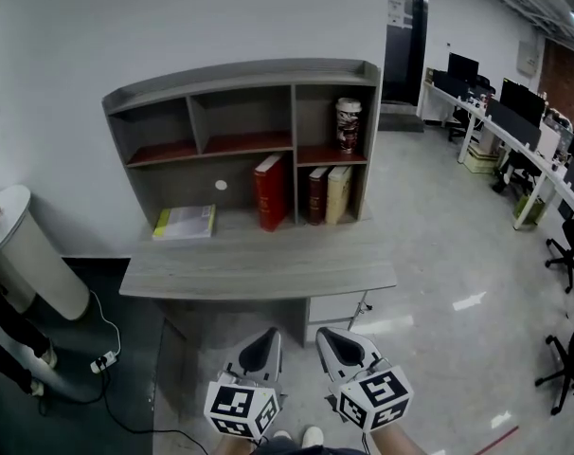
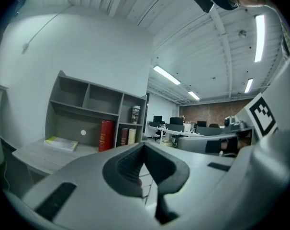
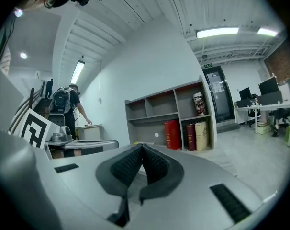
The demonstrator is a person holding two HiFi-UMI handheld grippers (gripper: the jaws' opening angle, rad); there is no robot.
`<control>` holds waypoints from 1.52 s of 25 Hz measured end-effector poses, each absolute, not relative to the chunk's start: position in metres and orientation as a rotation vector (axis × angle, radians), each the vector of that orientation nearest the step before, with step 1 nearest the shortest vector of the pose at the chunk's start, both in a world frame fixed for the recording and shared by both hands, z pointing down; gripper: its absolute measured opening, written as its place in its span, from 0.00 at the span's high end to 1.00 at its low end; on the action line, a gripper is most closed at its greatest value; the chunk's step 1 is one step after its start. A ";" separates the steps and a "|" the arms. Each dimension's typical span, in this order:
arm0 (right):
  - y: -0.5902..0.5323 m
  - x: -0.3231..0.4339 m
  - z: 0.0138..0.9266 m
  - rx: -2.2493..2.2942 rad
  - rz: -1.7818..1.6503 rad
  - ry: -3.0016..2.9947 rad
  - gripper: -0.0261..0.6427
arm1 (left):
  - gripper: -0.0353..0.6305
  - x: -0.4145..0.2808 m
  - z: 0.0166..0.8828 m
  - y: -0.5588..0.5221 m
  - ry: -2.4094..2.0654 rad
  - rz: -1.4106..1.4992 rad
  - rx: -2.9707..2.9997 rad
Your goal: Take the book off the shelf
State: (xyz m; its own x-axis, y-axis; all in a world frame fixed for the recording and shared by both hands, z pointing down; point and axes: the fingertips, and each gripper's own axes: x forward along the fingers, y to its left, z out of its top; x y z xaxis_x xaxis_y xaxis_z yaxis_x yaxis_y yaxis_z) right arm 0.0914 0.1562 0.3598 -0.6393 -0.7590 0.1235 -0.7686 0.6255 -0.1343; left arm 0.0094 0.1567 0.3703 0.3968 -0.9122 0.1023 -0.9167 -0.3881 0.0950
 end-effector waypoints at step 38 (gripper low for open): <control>0.035 0.095 0.368 1.293 0.291 -2.771 0.95 | 0.93 0.005 0.374 0.032 -1.722 0.082 2.445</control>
